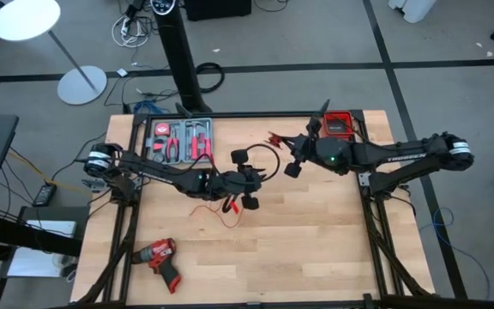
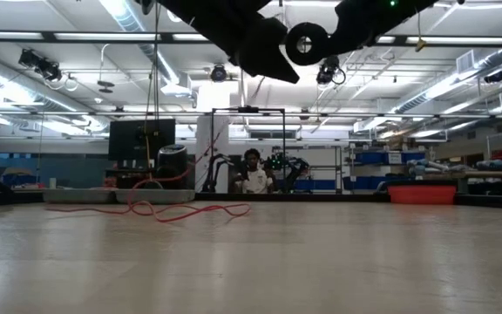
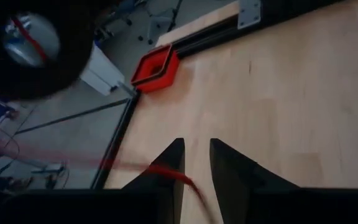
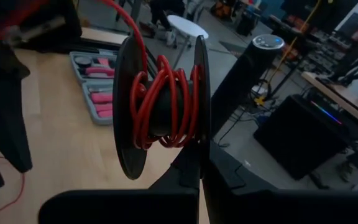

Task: Coil cords
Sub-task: Coil the red wire on the black spool

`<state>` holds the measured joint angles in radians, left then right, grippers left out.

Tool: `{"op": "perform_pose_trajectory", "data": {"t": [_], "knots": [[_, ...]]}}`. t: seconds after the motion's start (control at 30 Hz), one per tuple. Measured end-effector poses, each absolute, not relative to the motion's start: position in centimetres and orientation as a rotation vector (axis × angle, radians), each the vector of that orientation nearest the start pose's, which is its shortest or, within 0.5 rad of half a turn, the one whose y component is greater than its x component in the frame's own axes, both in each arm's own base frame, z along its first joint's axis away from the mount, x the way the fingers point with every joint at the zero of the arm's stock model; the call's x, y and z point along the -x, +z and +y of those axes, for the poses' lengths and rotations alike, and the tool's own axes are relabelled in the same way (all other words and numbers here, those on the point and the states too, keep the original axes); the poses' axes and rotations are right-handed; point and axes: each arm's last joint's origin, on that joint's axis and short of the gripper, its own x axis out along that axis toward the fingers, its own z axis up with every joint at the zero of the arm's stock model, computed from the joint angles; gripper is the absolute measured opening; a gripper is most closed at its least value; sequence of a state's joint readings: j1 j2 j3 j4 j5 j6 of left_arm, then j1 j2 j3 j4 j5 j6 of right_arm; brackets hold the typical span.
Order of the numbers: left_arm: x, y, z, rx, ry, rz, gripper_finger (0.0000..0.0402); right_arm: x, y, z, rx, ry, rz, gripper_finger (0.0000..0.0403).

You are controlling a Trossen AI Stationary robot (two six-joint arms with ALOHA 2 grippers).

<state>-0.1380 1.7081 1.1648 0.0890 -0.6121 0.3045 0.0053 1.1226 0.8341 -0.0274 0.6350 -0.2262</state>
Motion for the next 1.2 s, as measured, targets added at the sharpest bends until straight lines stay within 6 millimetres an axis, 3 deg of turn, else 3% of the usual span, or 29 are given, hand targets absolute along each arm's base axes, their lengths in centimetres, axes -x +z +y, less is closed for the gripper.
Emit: {"op": "perform_pose_trajectory", "data": {"t": [0.23, 0.4, 0.57, 1.0, 1.2], "knots": [[-37.6, 24.5, -3.7, -0.386, 0.354, 0.527, 0.0079, -24.1, 30.7, -1.5, 0.305, -0.610, 0.335, 0.0000], [-37.5, 24.7, -3.6, -0.458, 0.406, 0.564, 0.0079, -24.2, 30.2, -1.2, 0.331, -0.576, 0.374, 0.0000], [-37.7, 26.4, -3.5, -0.512, 0.452, 0.605, 0.0079, -23.8, 29.5, -1.1, 0.392, -0.663, 0.472, 0.0000], [-38.9, 31.8, -3.9, -0.660, 0.425, 0.508, 0.0079, -24.3, 28.0, -1.6, 0.536, -0.792, 0.613, 0.0000], [-39.2, 33.3, -5.1, -0.658, 0.283, 0.426, 0.0079, -24.3, 28.1, -2.2, 0.527, -0.834, 0.611, 0.0000]]}}
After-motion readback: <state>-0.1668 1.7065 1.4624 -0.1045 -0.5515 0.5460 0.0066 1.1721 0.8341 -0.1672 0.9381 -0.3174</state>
